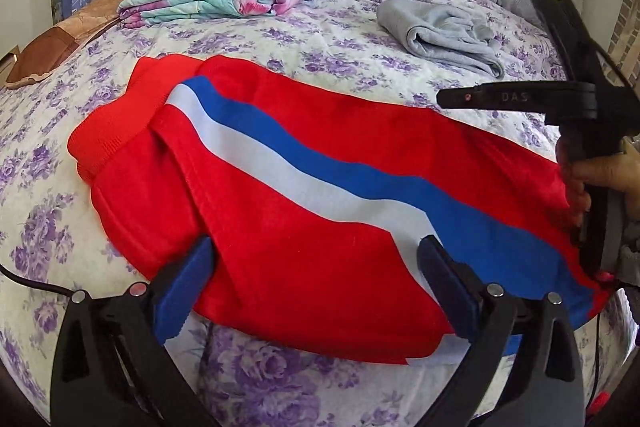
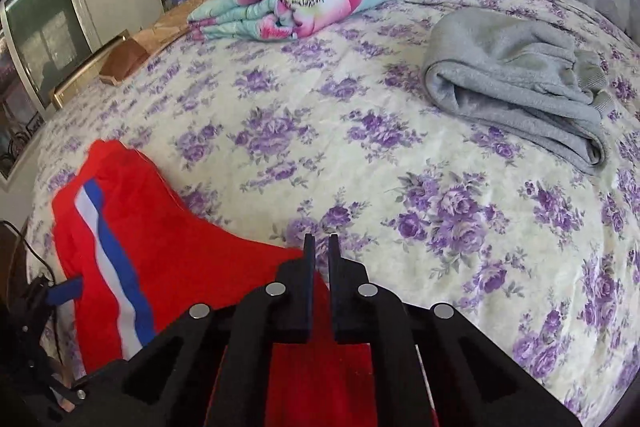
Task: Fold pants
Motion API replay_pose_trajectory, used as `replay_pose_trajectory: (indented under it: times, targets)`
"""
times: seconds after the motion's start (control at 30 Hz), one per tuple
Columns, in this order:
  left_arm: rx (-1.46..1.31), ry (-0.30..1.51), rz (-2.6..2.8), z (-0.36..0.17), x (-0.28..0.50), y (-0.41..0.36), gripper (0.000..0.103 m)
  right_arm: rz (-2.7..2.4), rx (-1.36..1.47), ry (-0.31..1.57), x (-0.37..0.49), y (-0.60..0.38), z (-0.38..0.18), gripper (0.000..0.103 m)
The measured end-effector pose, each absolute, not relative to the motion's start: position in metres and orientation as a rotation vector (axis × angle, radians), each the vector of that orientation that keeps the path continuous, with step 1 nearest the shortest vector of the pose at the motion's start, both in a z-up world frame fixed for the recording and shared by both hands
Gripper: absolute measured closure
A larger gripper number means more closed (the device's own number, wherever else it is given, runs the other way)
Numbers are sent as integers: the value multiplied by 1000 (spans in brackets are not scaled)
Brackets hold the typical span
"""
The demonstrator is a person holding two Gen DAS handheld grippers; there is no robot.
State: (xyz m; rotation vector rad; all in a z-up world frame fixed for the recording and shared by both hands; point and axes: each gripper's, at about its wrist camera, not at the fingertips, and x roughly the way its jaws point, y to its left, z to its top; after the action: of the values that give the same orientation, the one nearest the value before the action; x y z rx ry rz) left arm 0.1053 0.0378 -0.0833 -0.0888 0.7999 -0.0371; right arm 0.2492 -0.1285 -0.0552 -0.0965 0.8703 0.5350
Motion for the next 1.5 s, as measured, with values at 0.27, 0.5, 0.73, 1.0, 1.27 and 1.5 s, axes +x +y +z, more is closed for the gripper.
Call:
replay_pose_trajectory:
  times: [0.27, 0.5, 0.73, 1.0, 1.27, 1.5]
  targets:
    - [-75, 809, -26, -85, 107, 36, 5, 595, -150, 942, 237, -102, -82, 98]
    - [-71, 811, -23, -85, 108, 35, 5, 554, -60, 896, 227, -129, -57, 62]
    - [-65, 807, -20, -86, 107, 36, 5, 510, 64, 769, 160, -212, -23, 34]
    - [-101, 776, -24, -81, 100, 40, 5, 244, 352, 639, 11, -369, -16, 18]
    - [-150, 743, -58, -70, 83, 38, 5, 59, 676, 764, -36, -443, -85, 18]
    - [-124, 753, -49, -70, 79, 34, 5, 51, 841, 612, -3, -460, -104, 17]
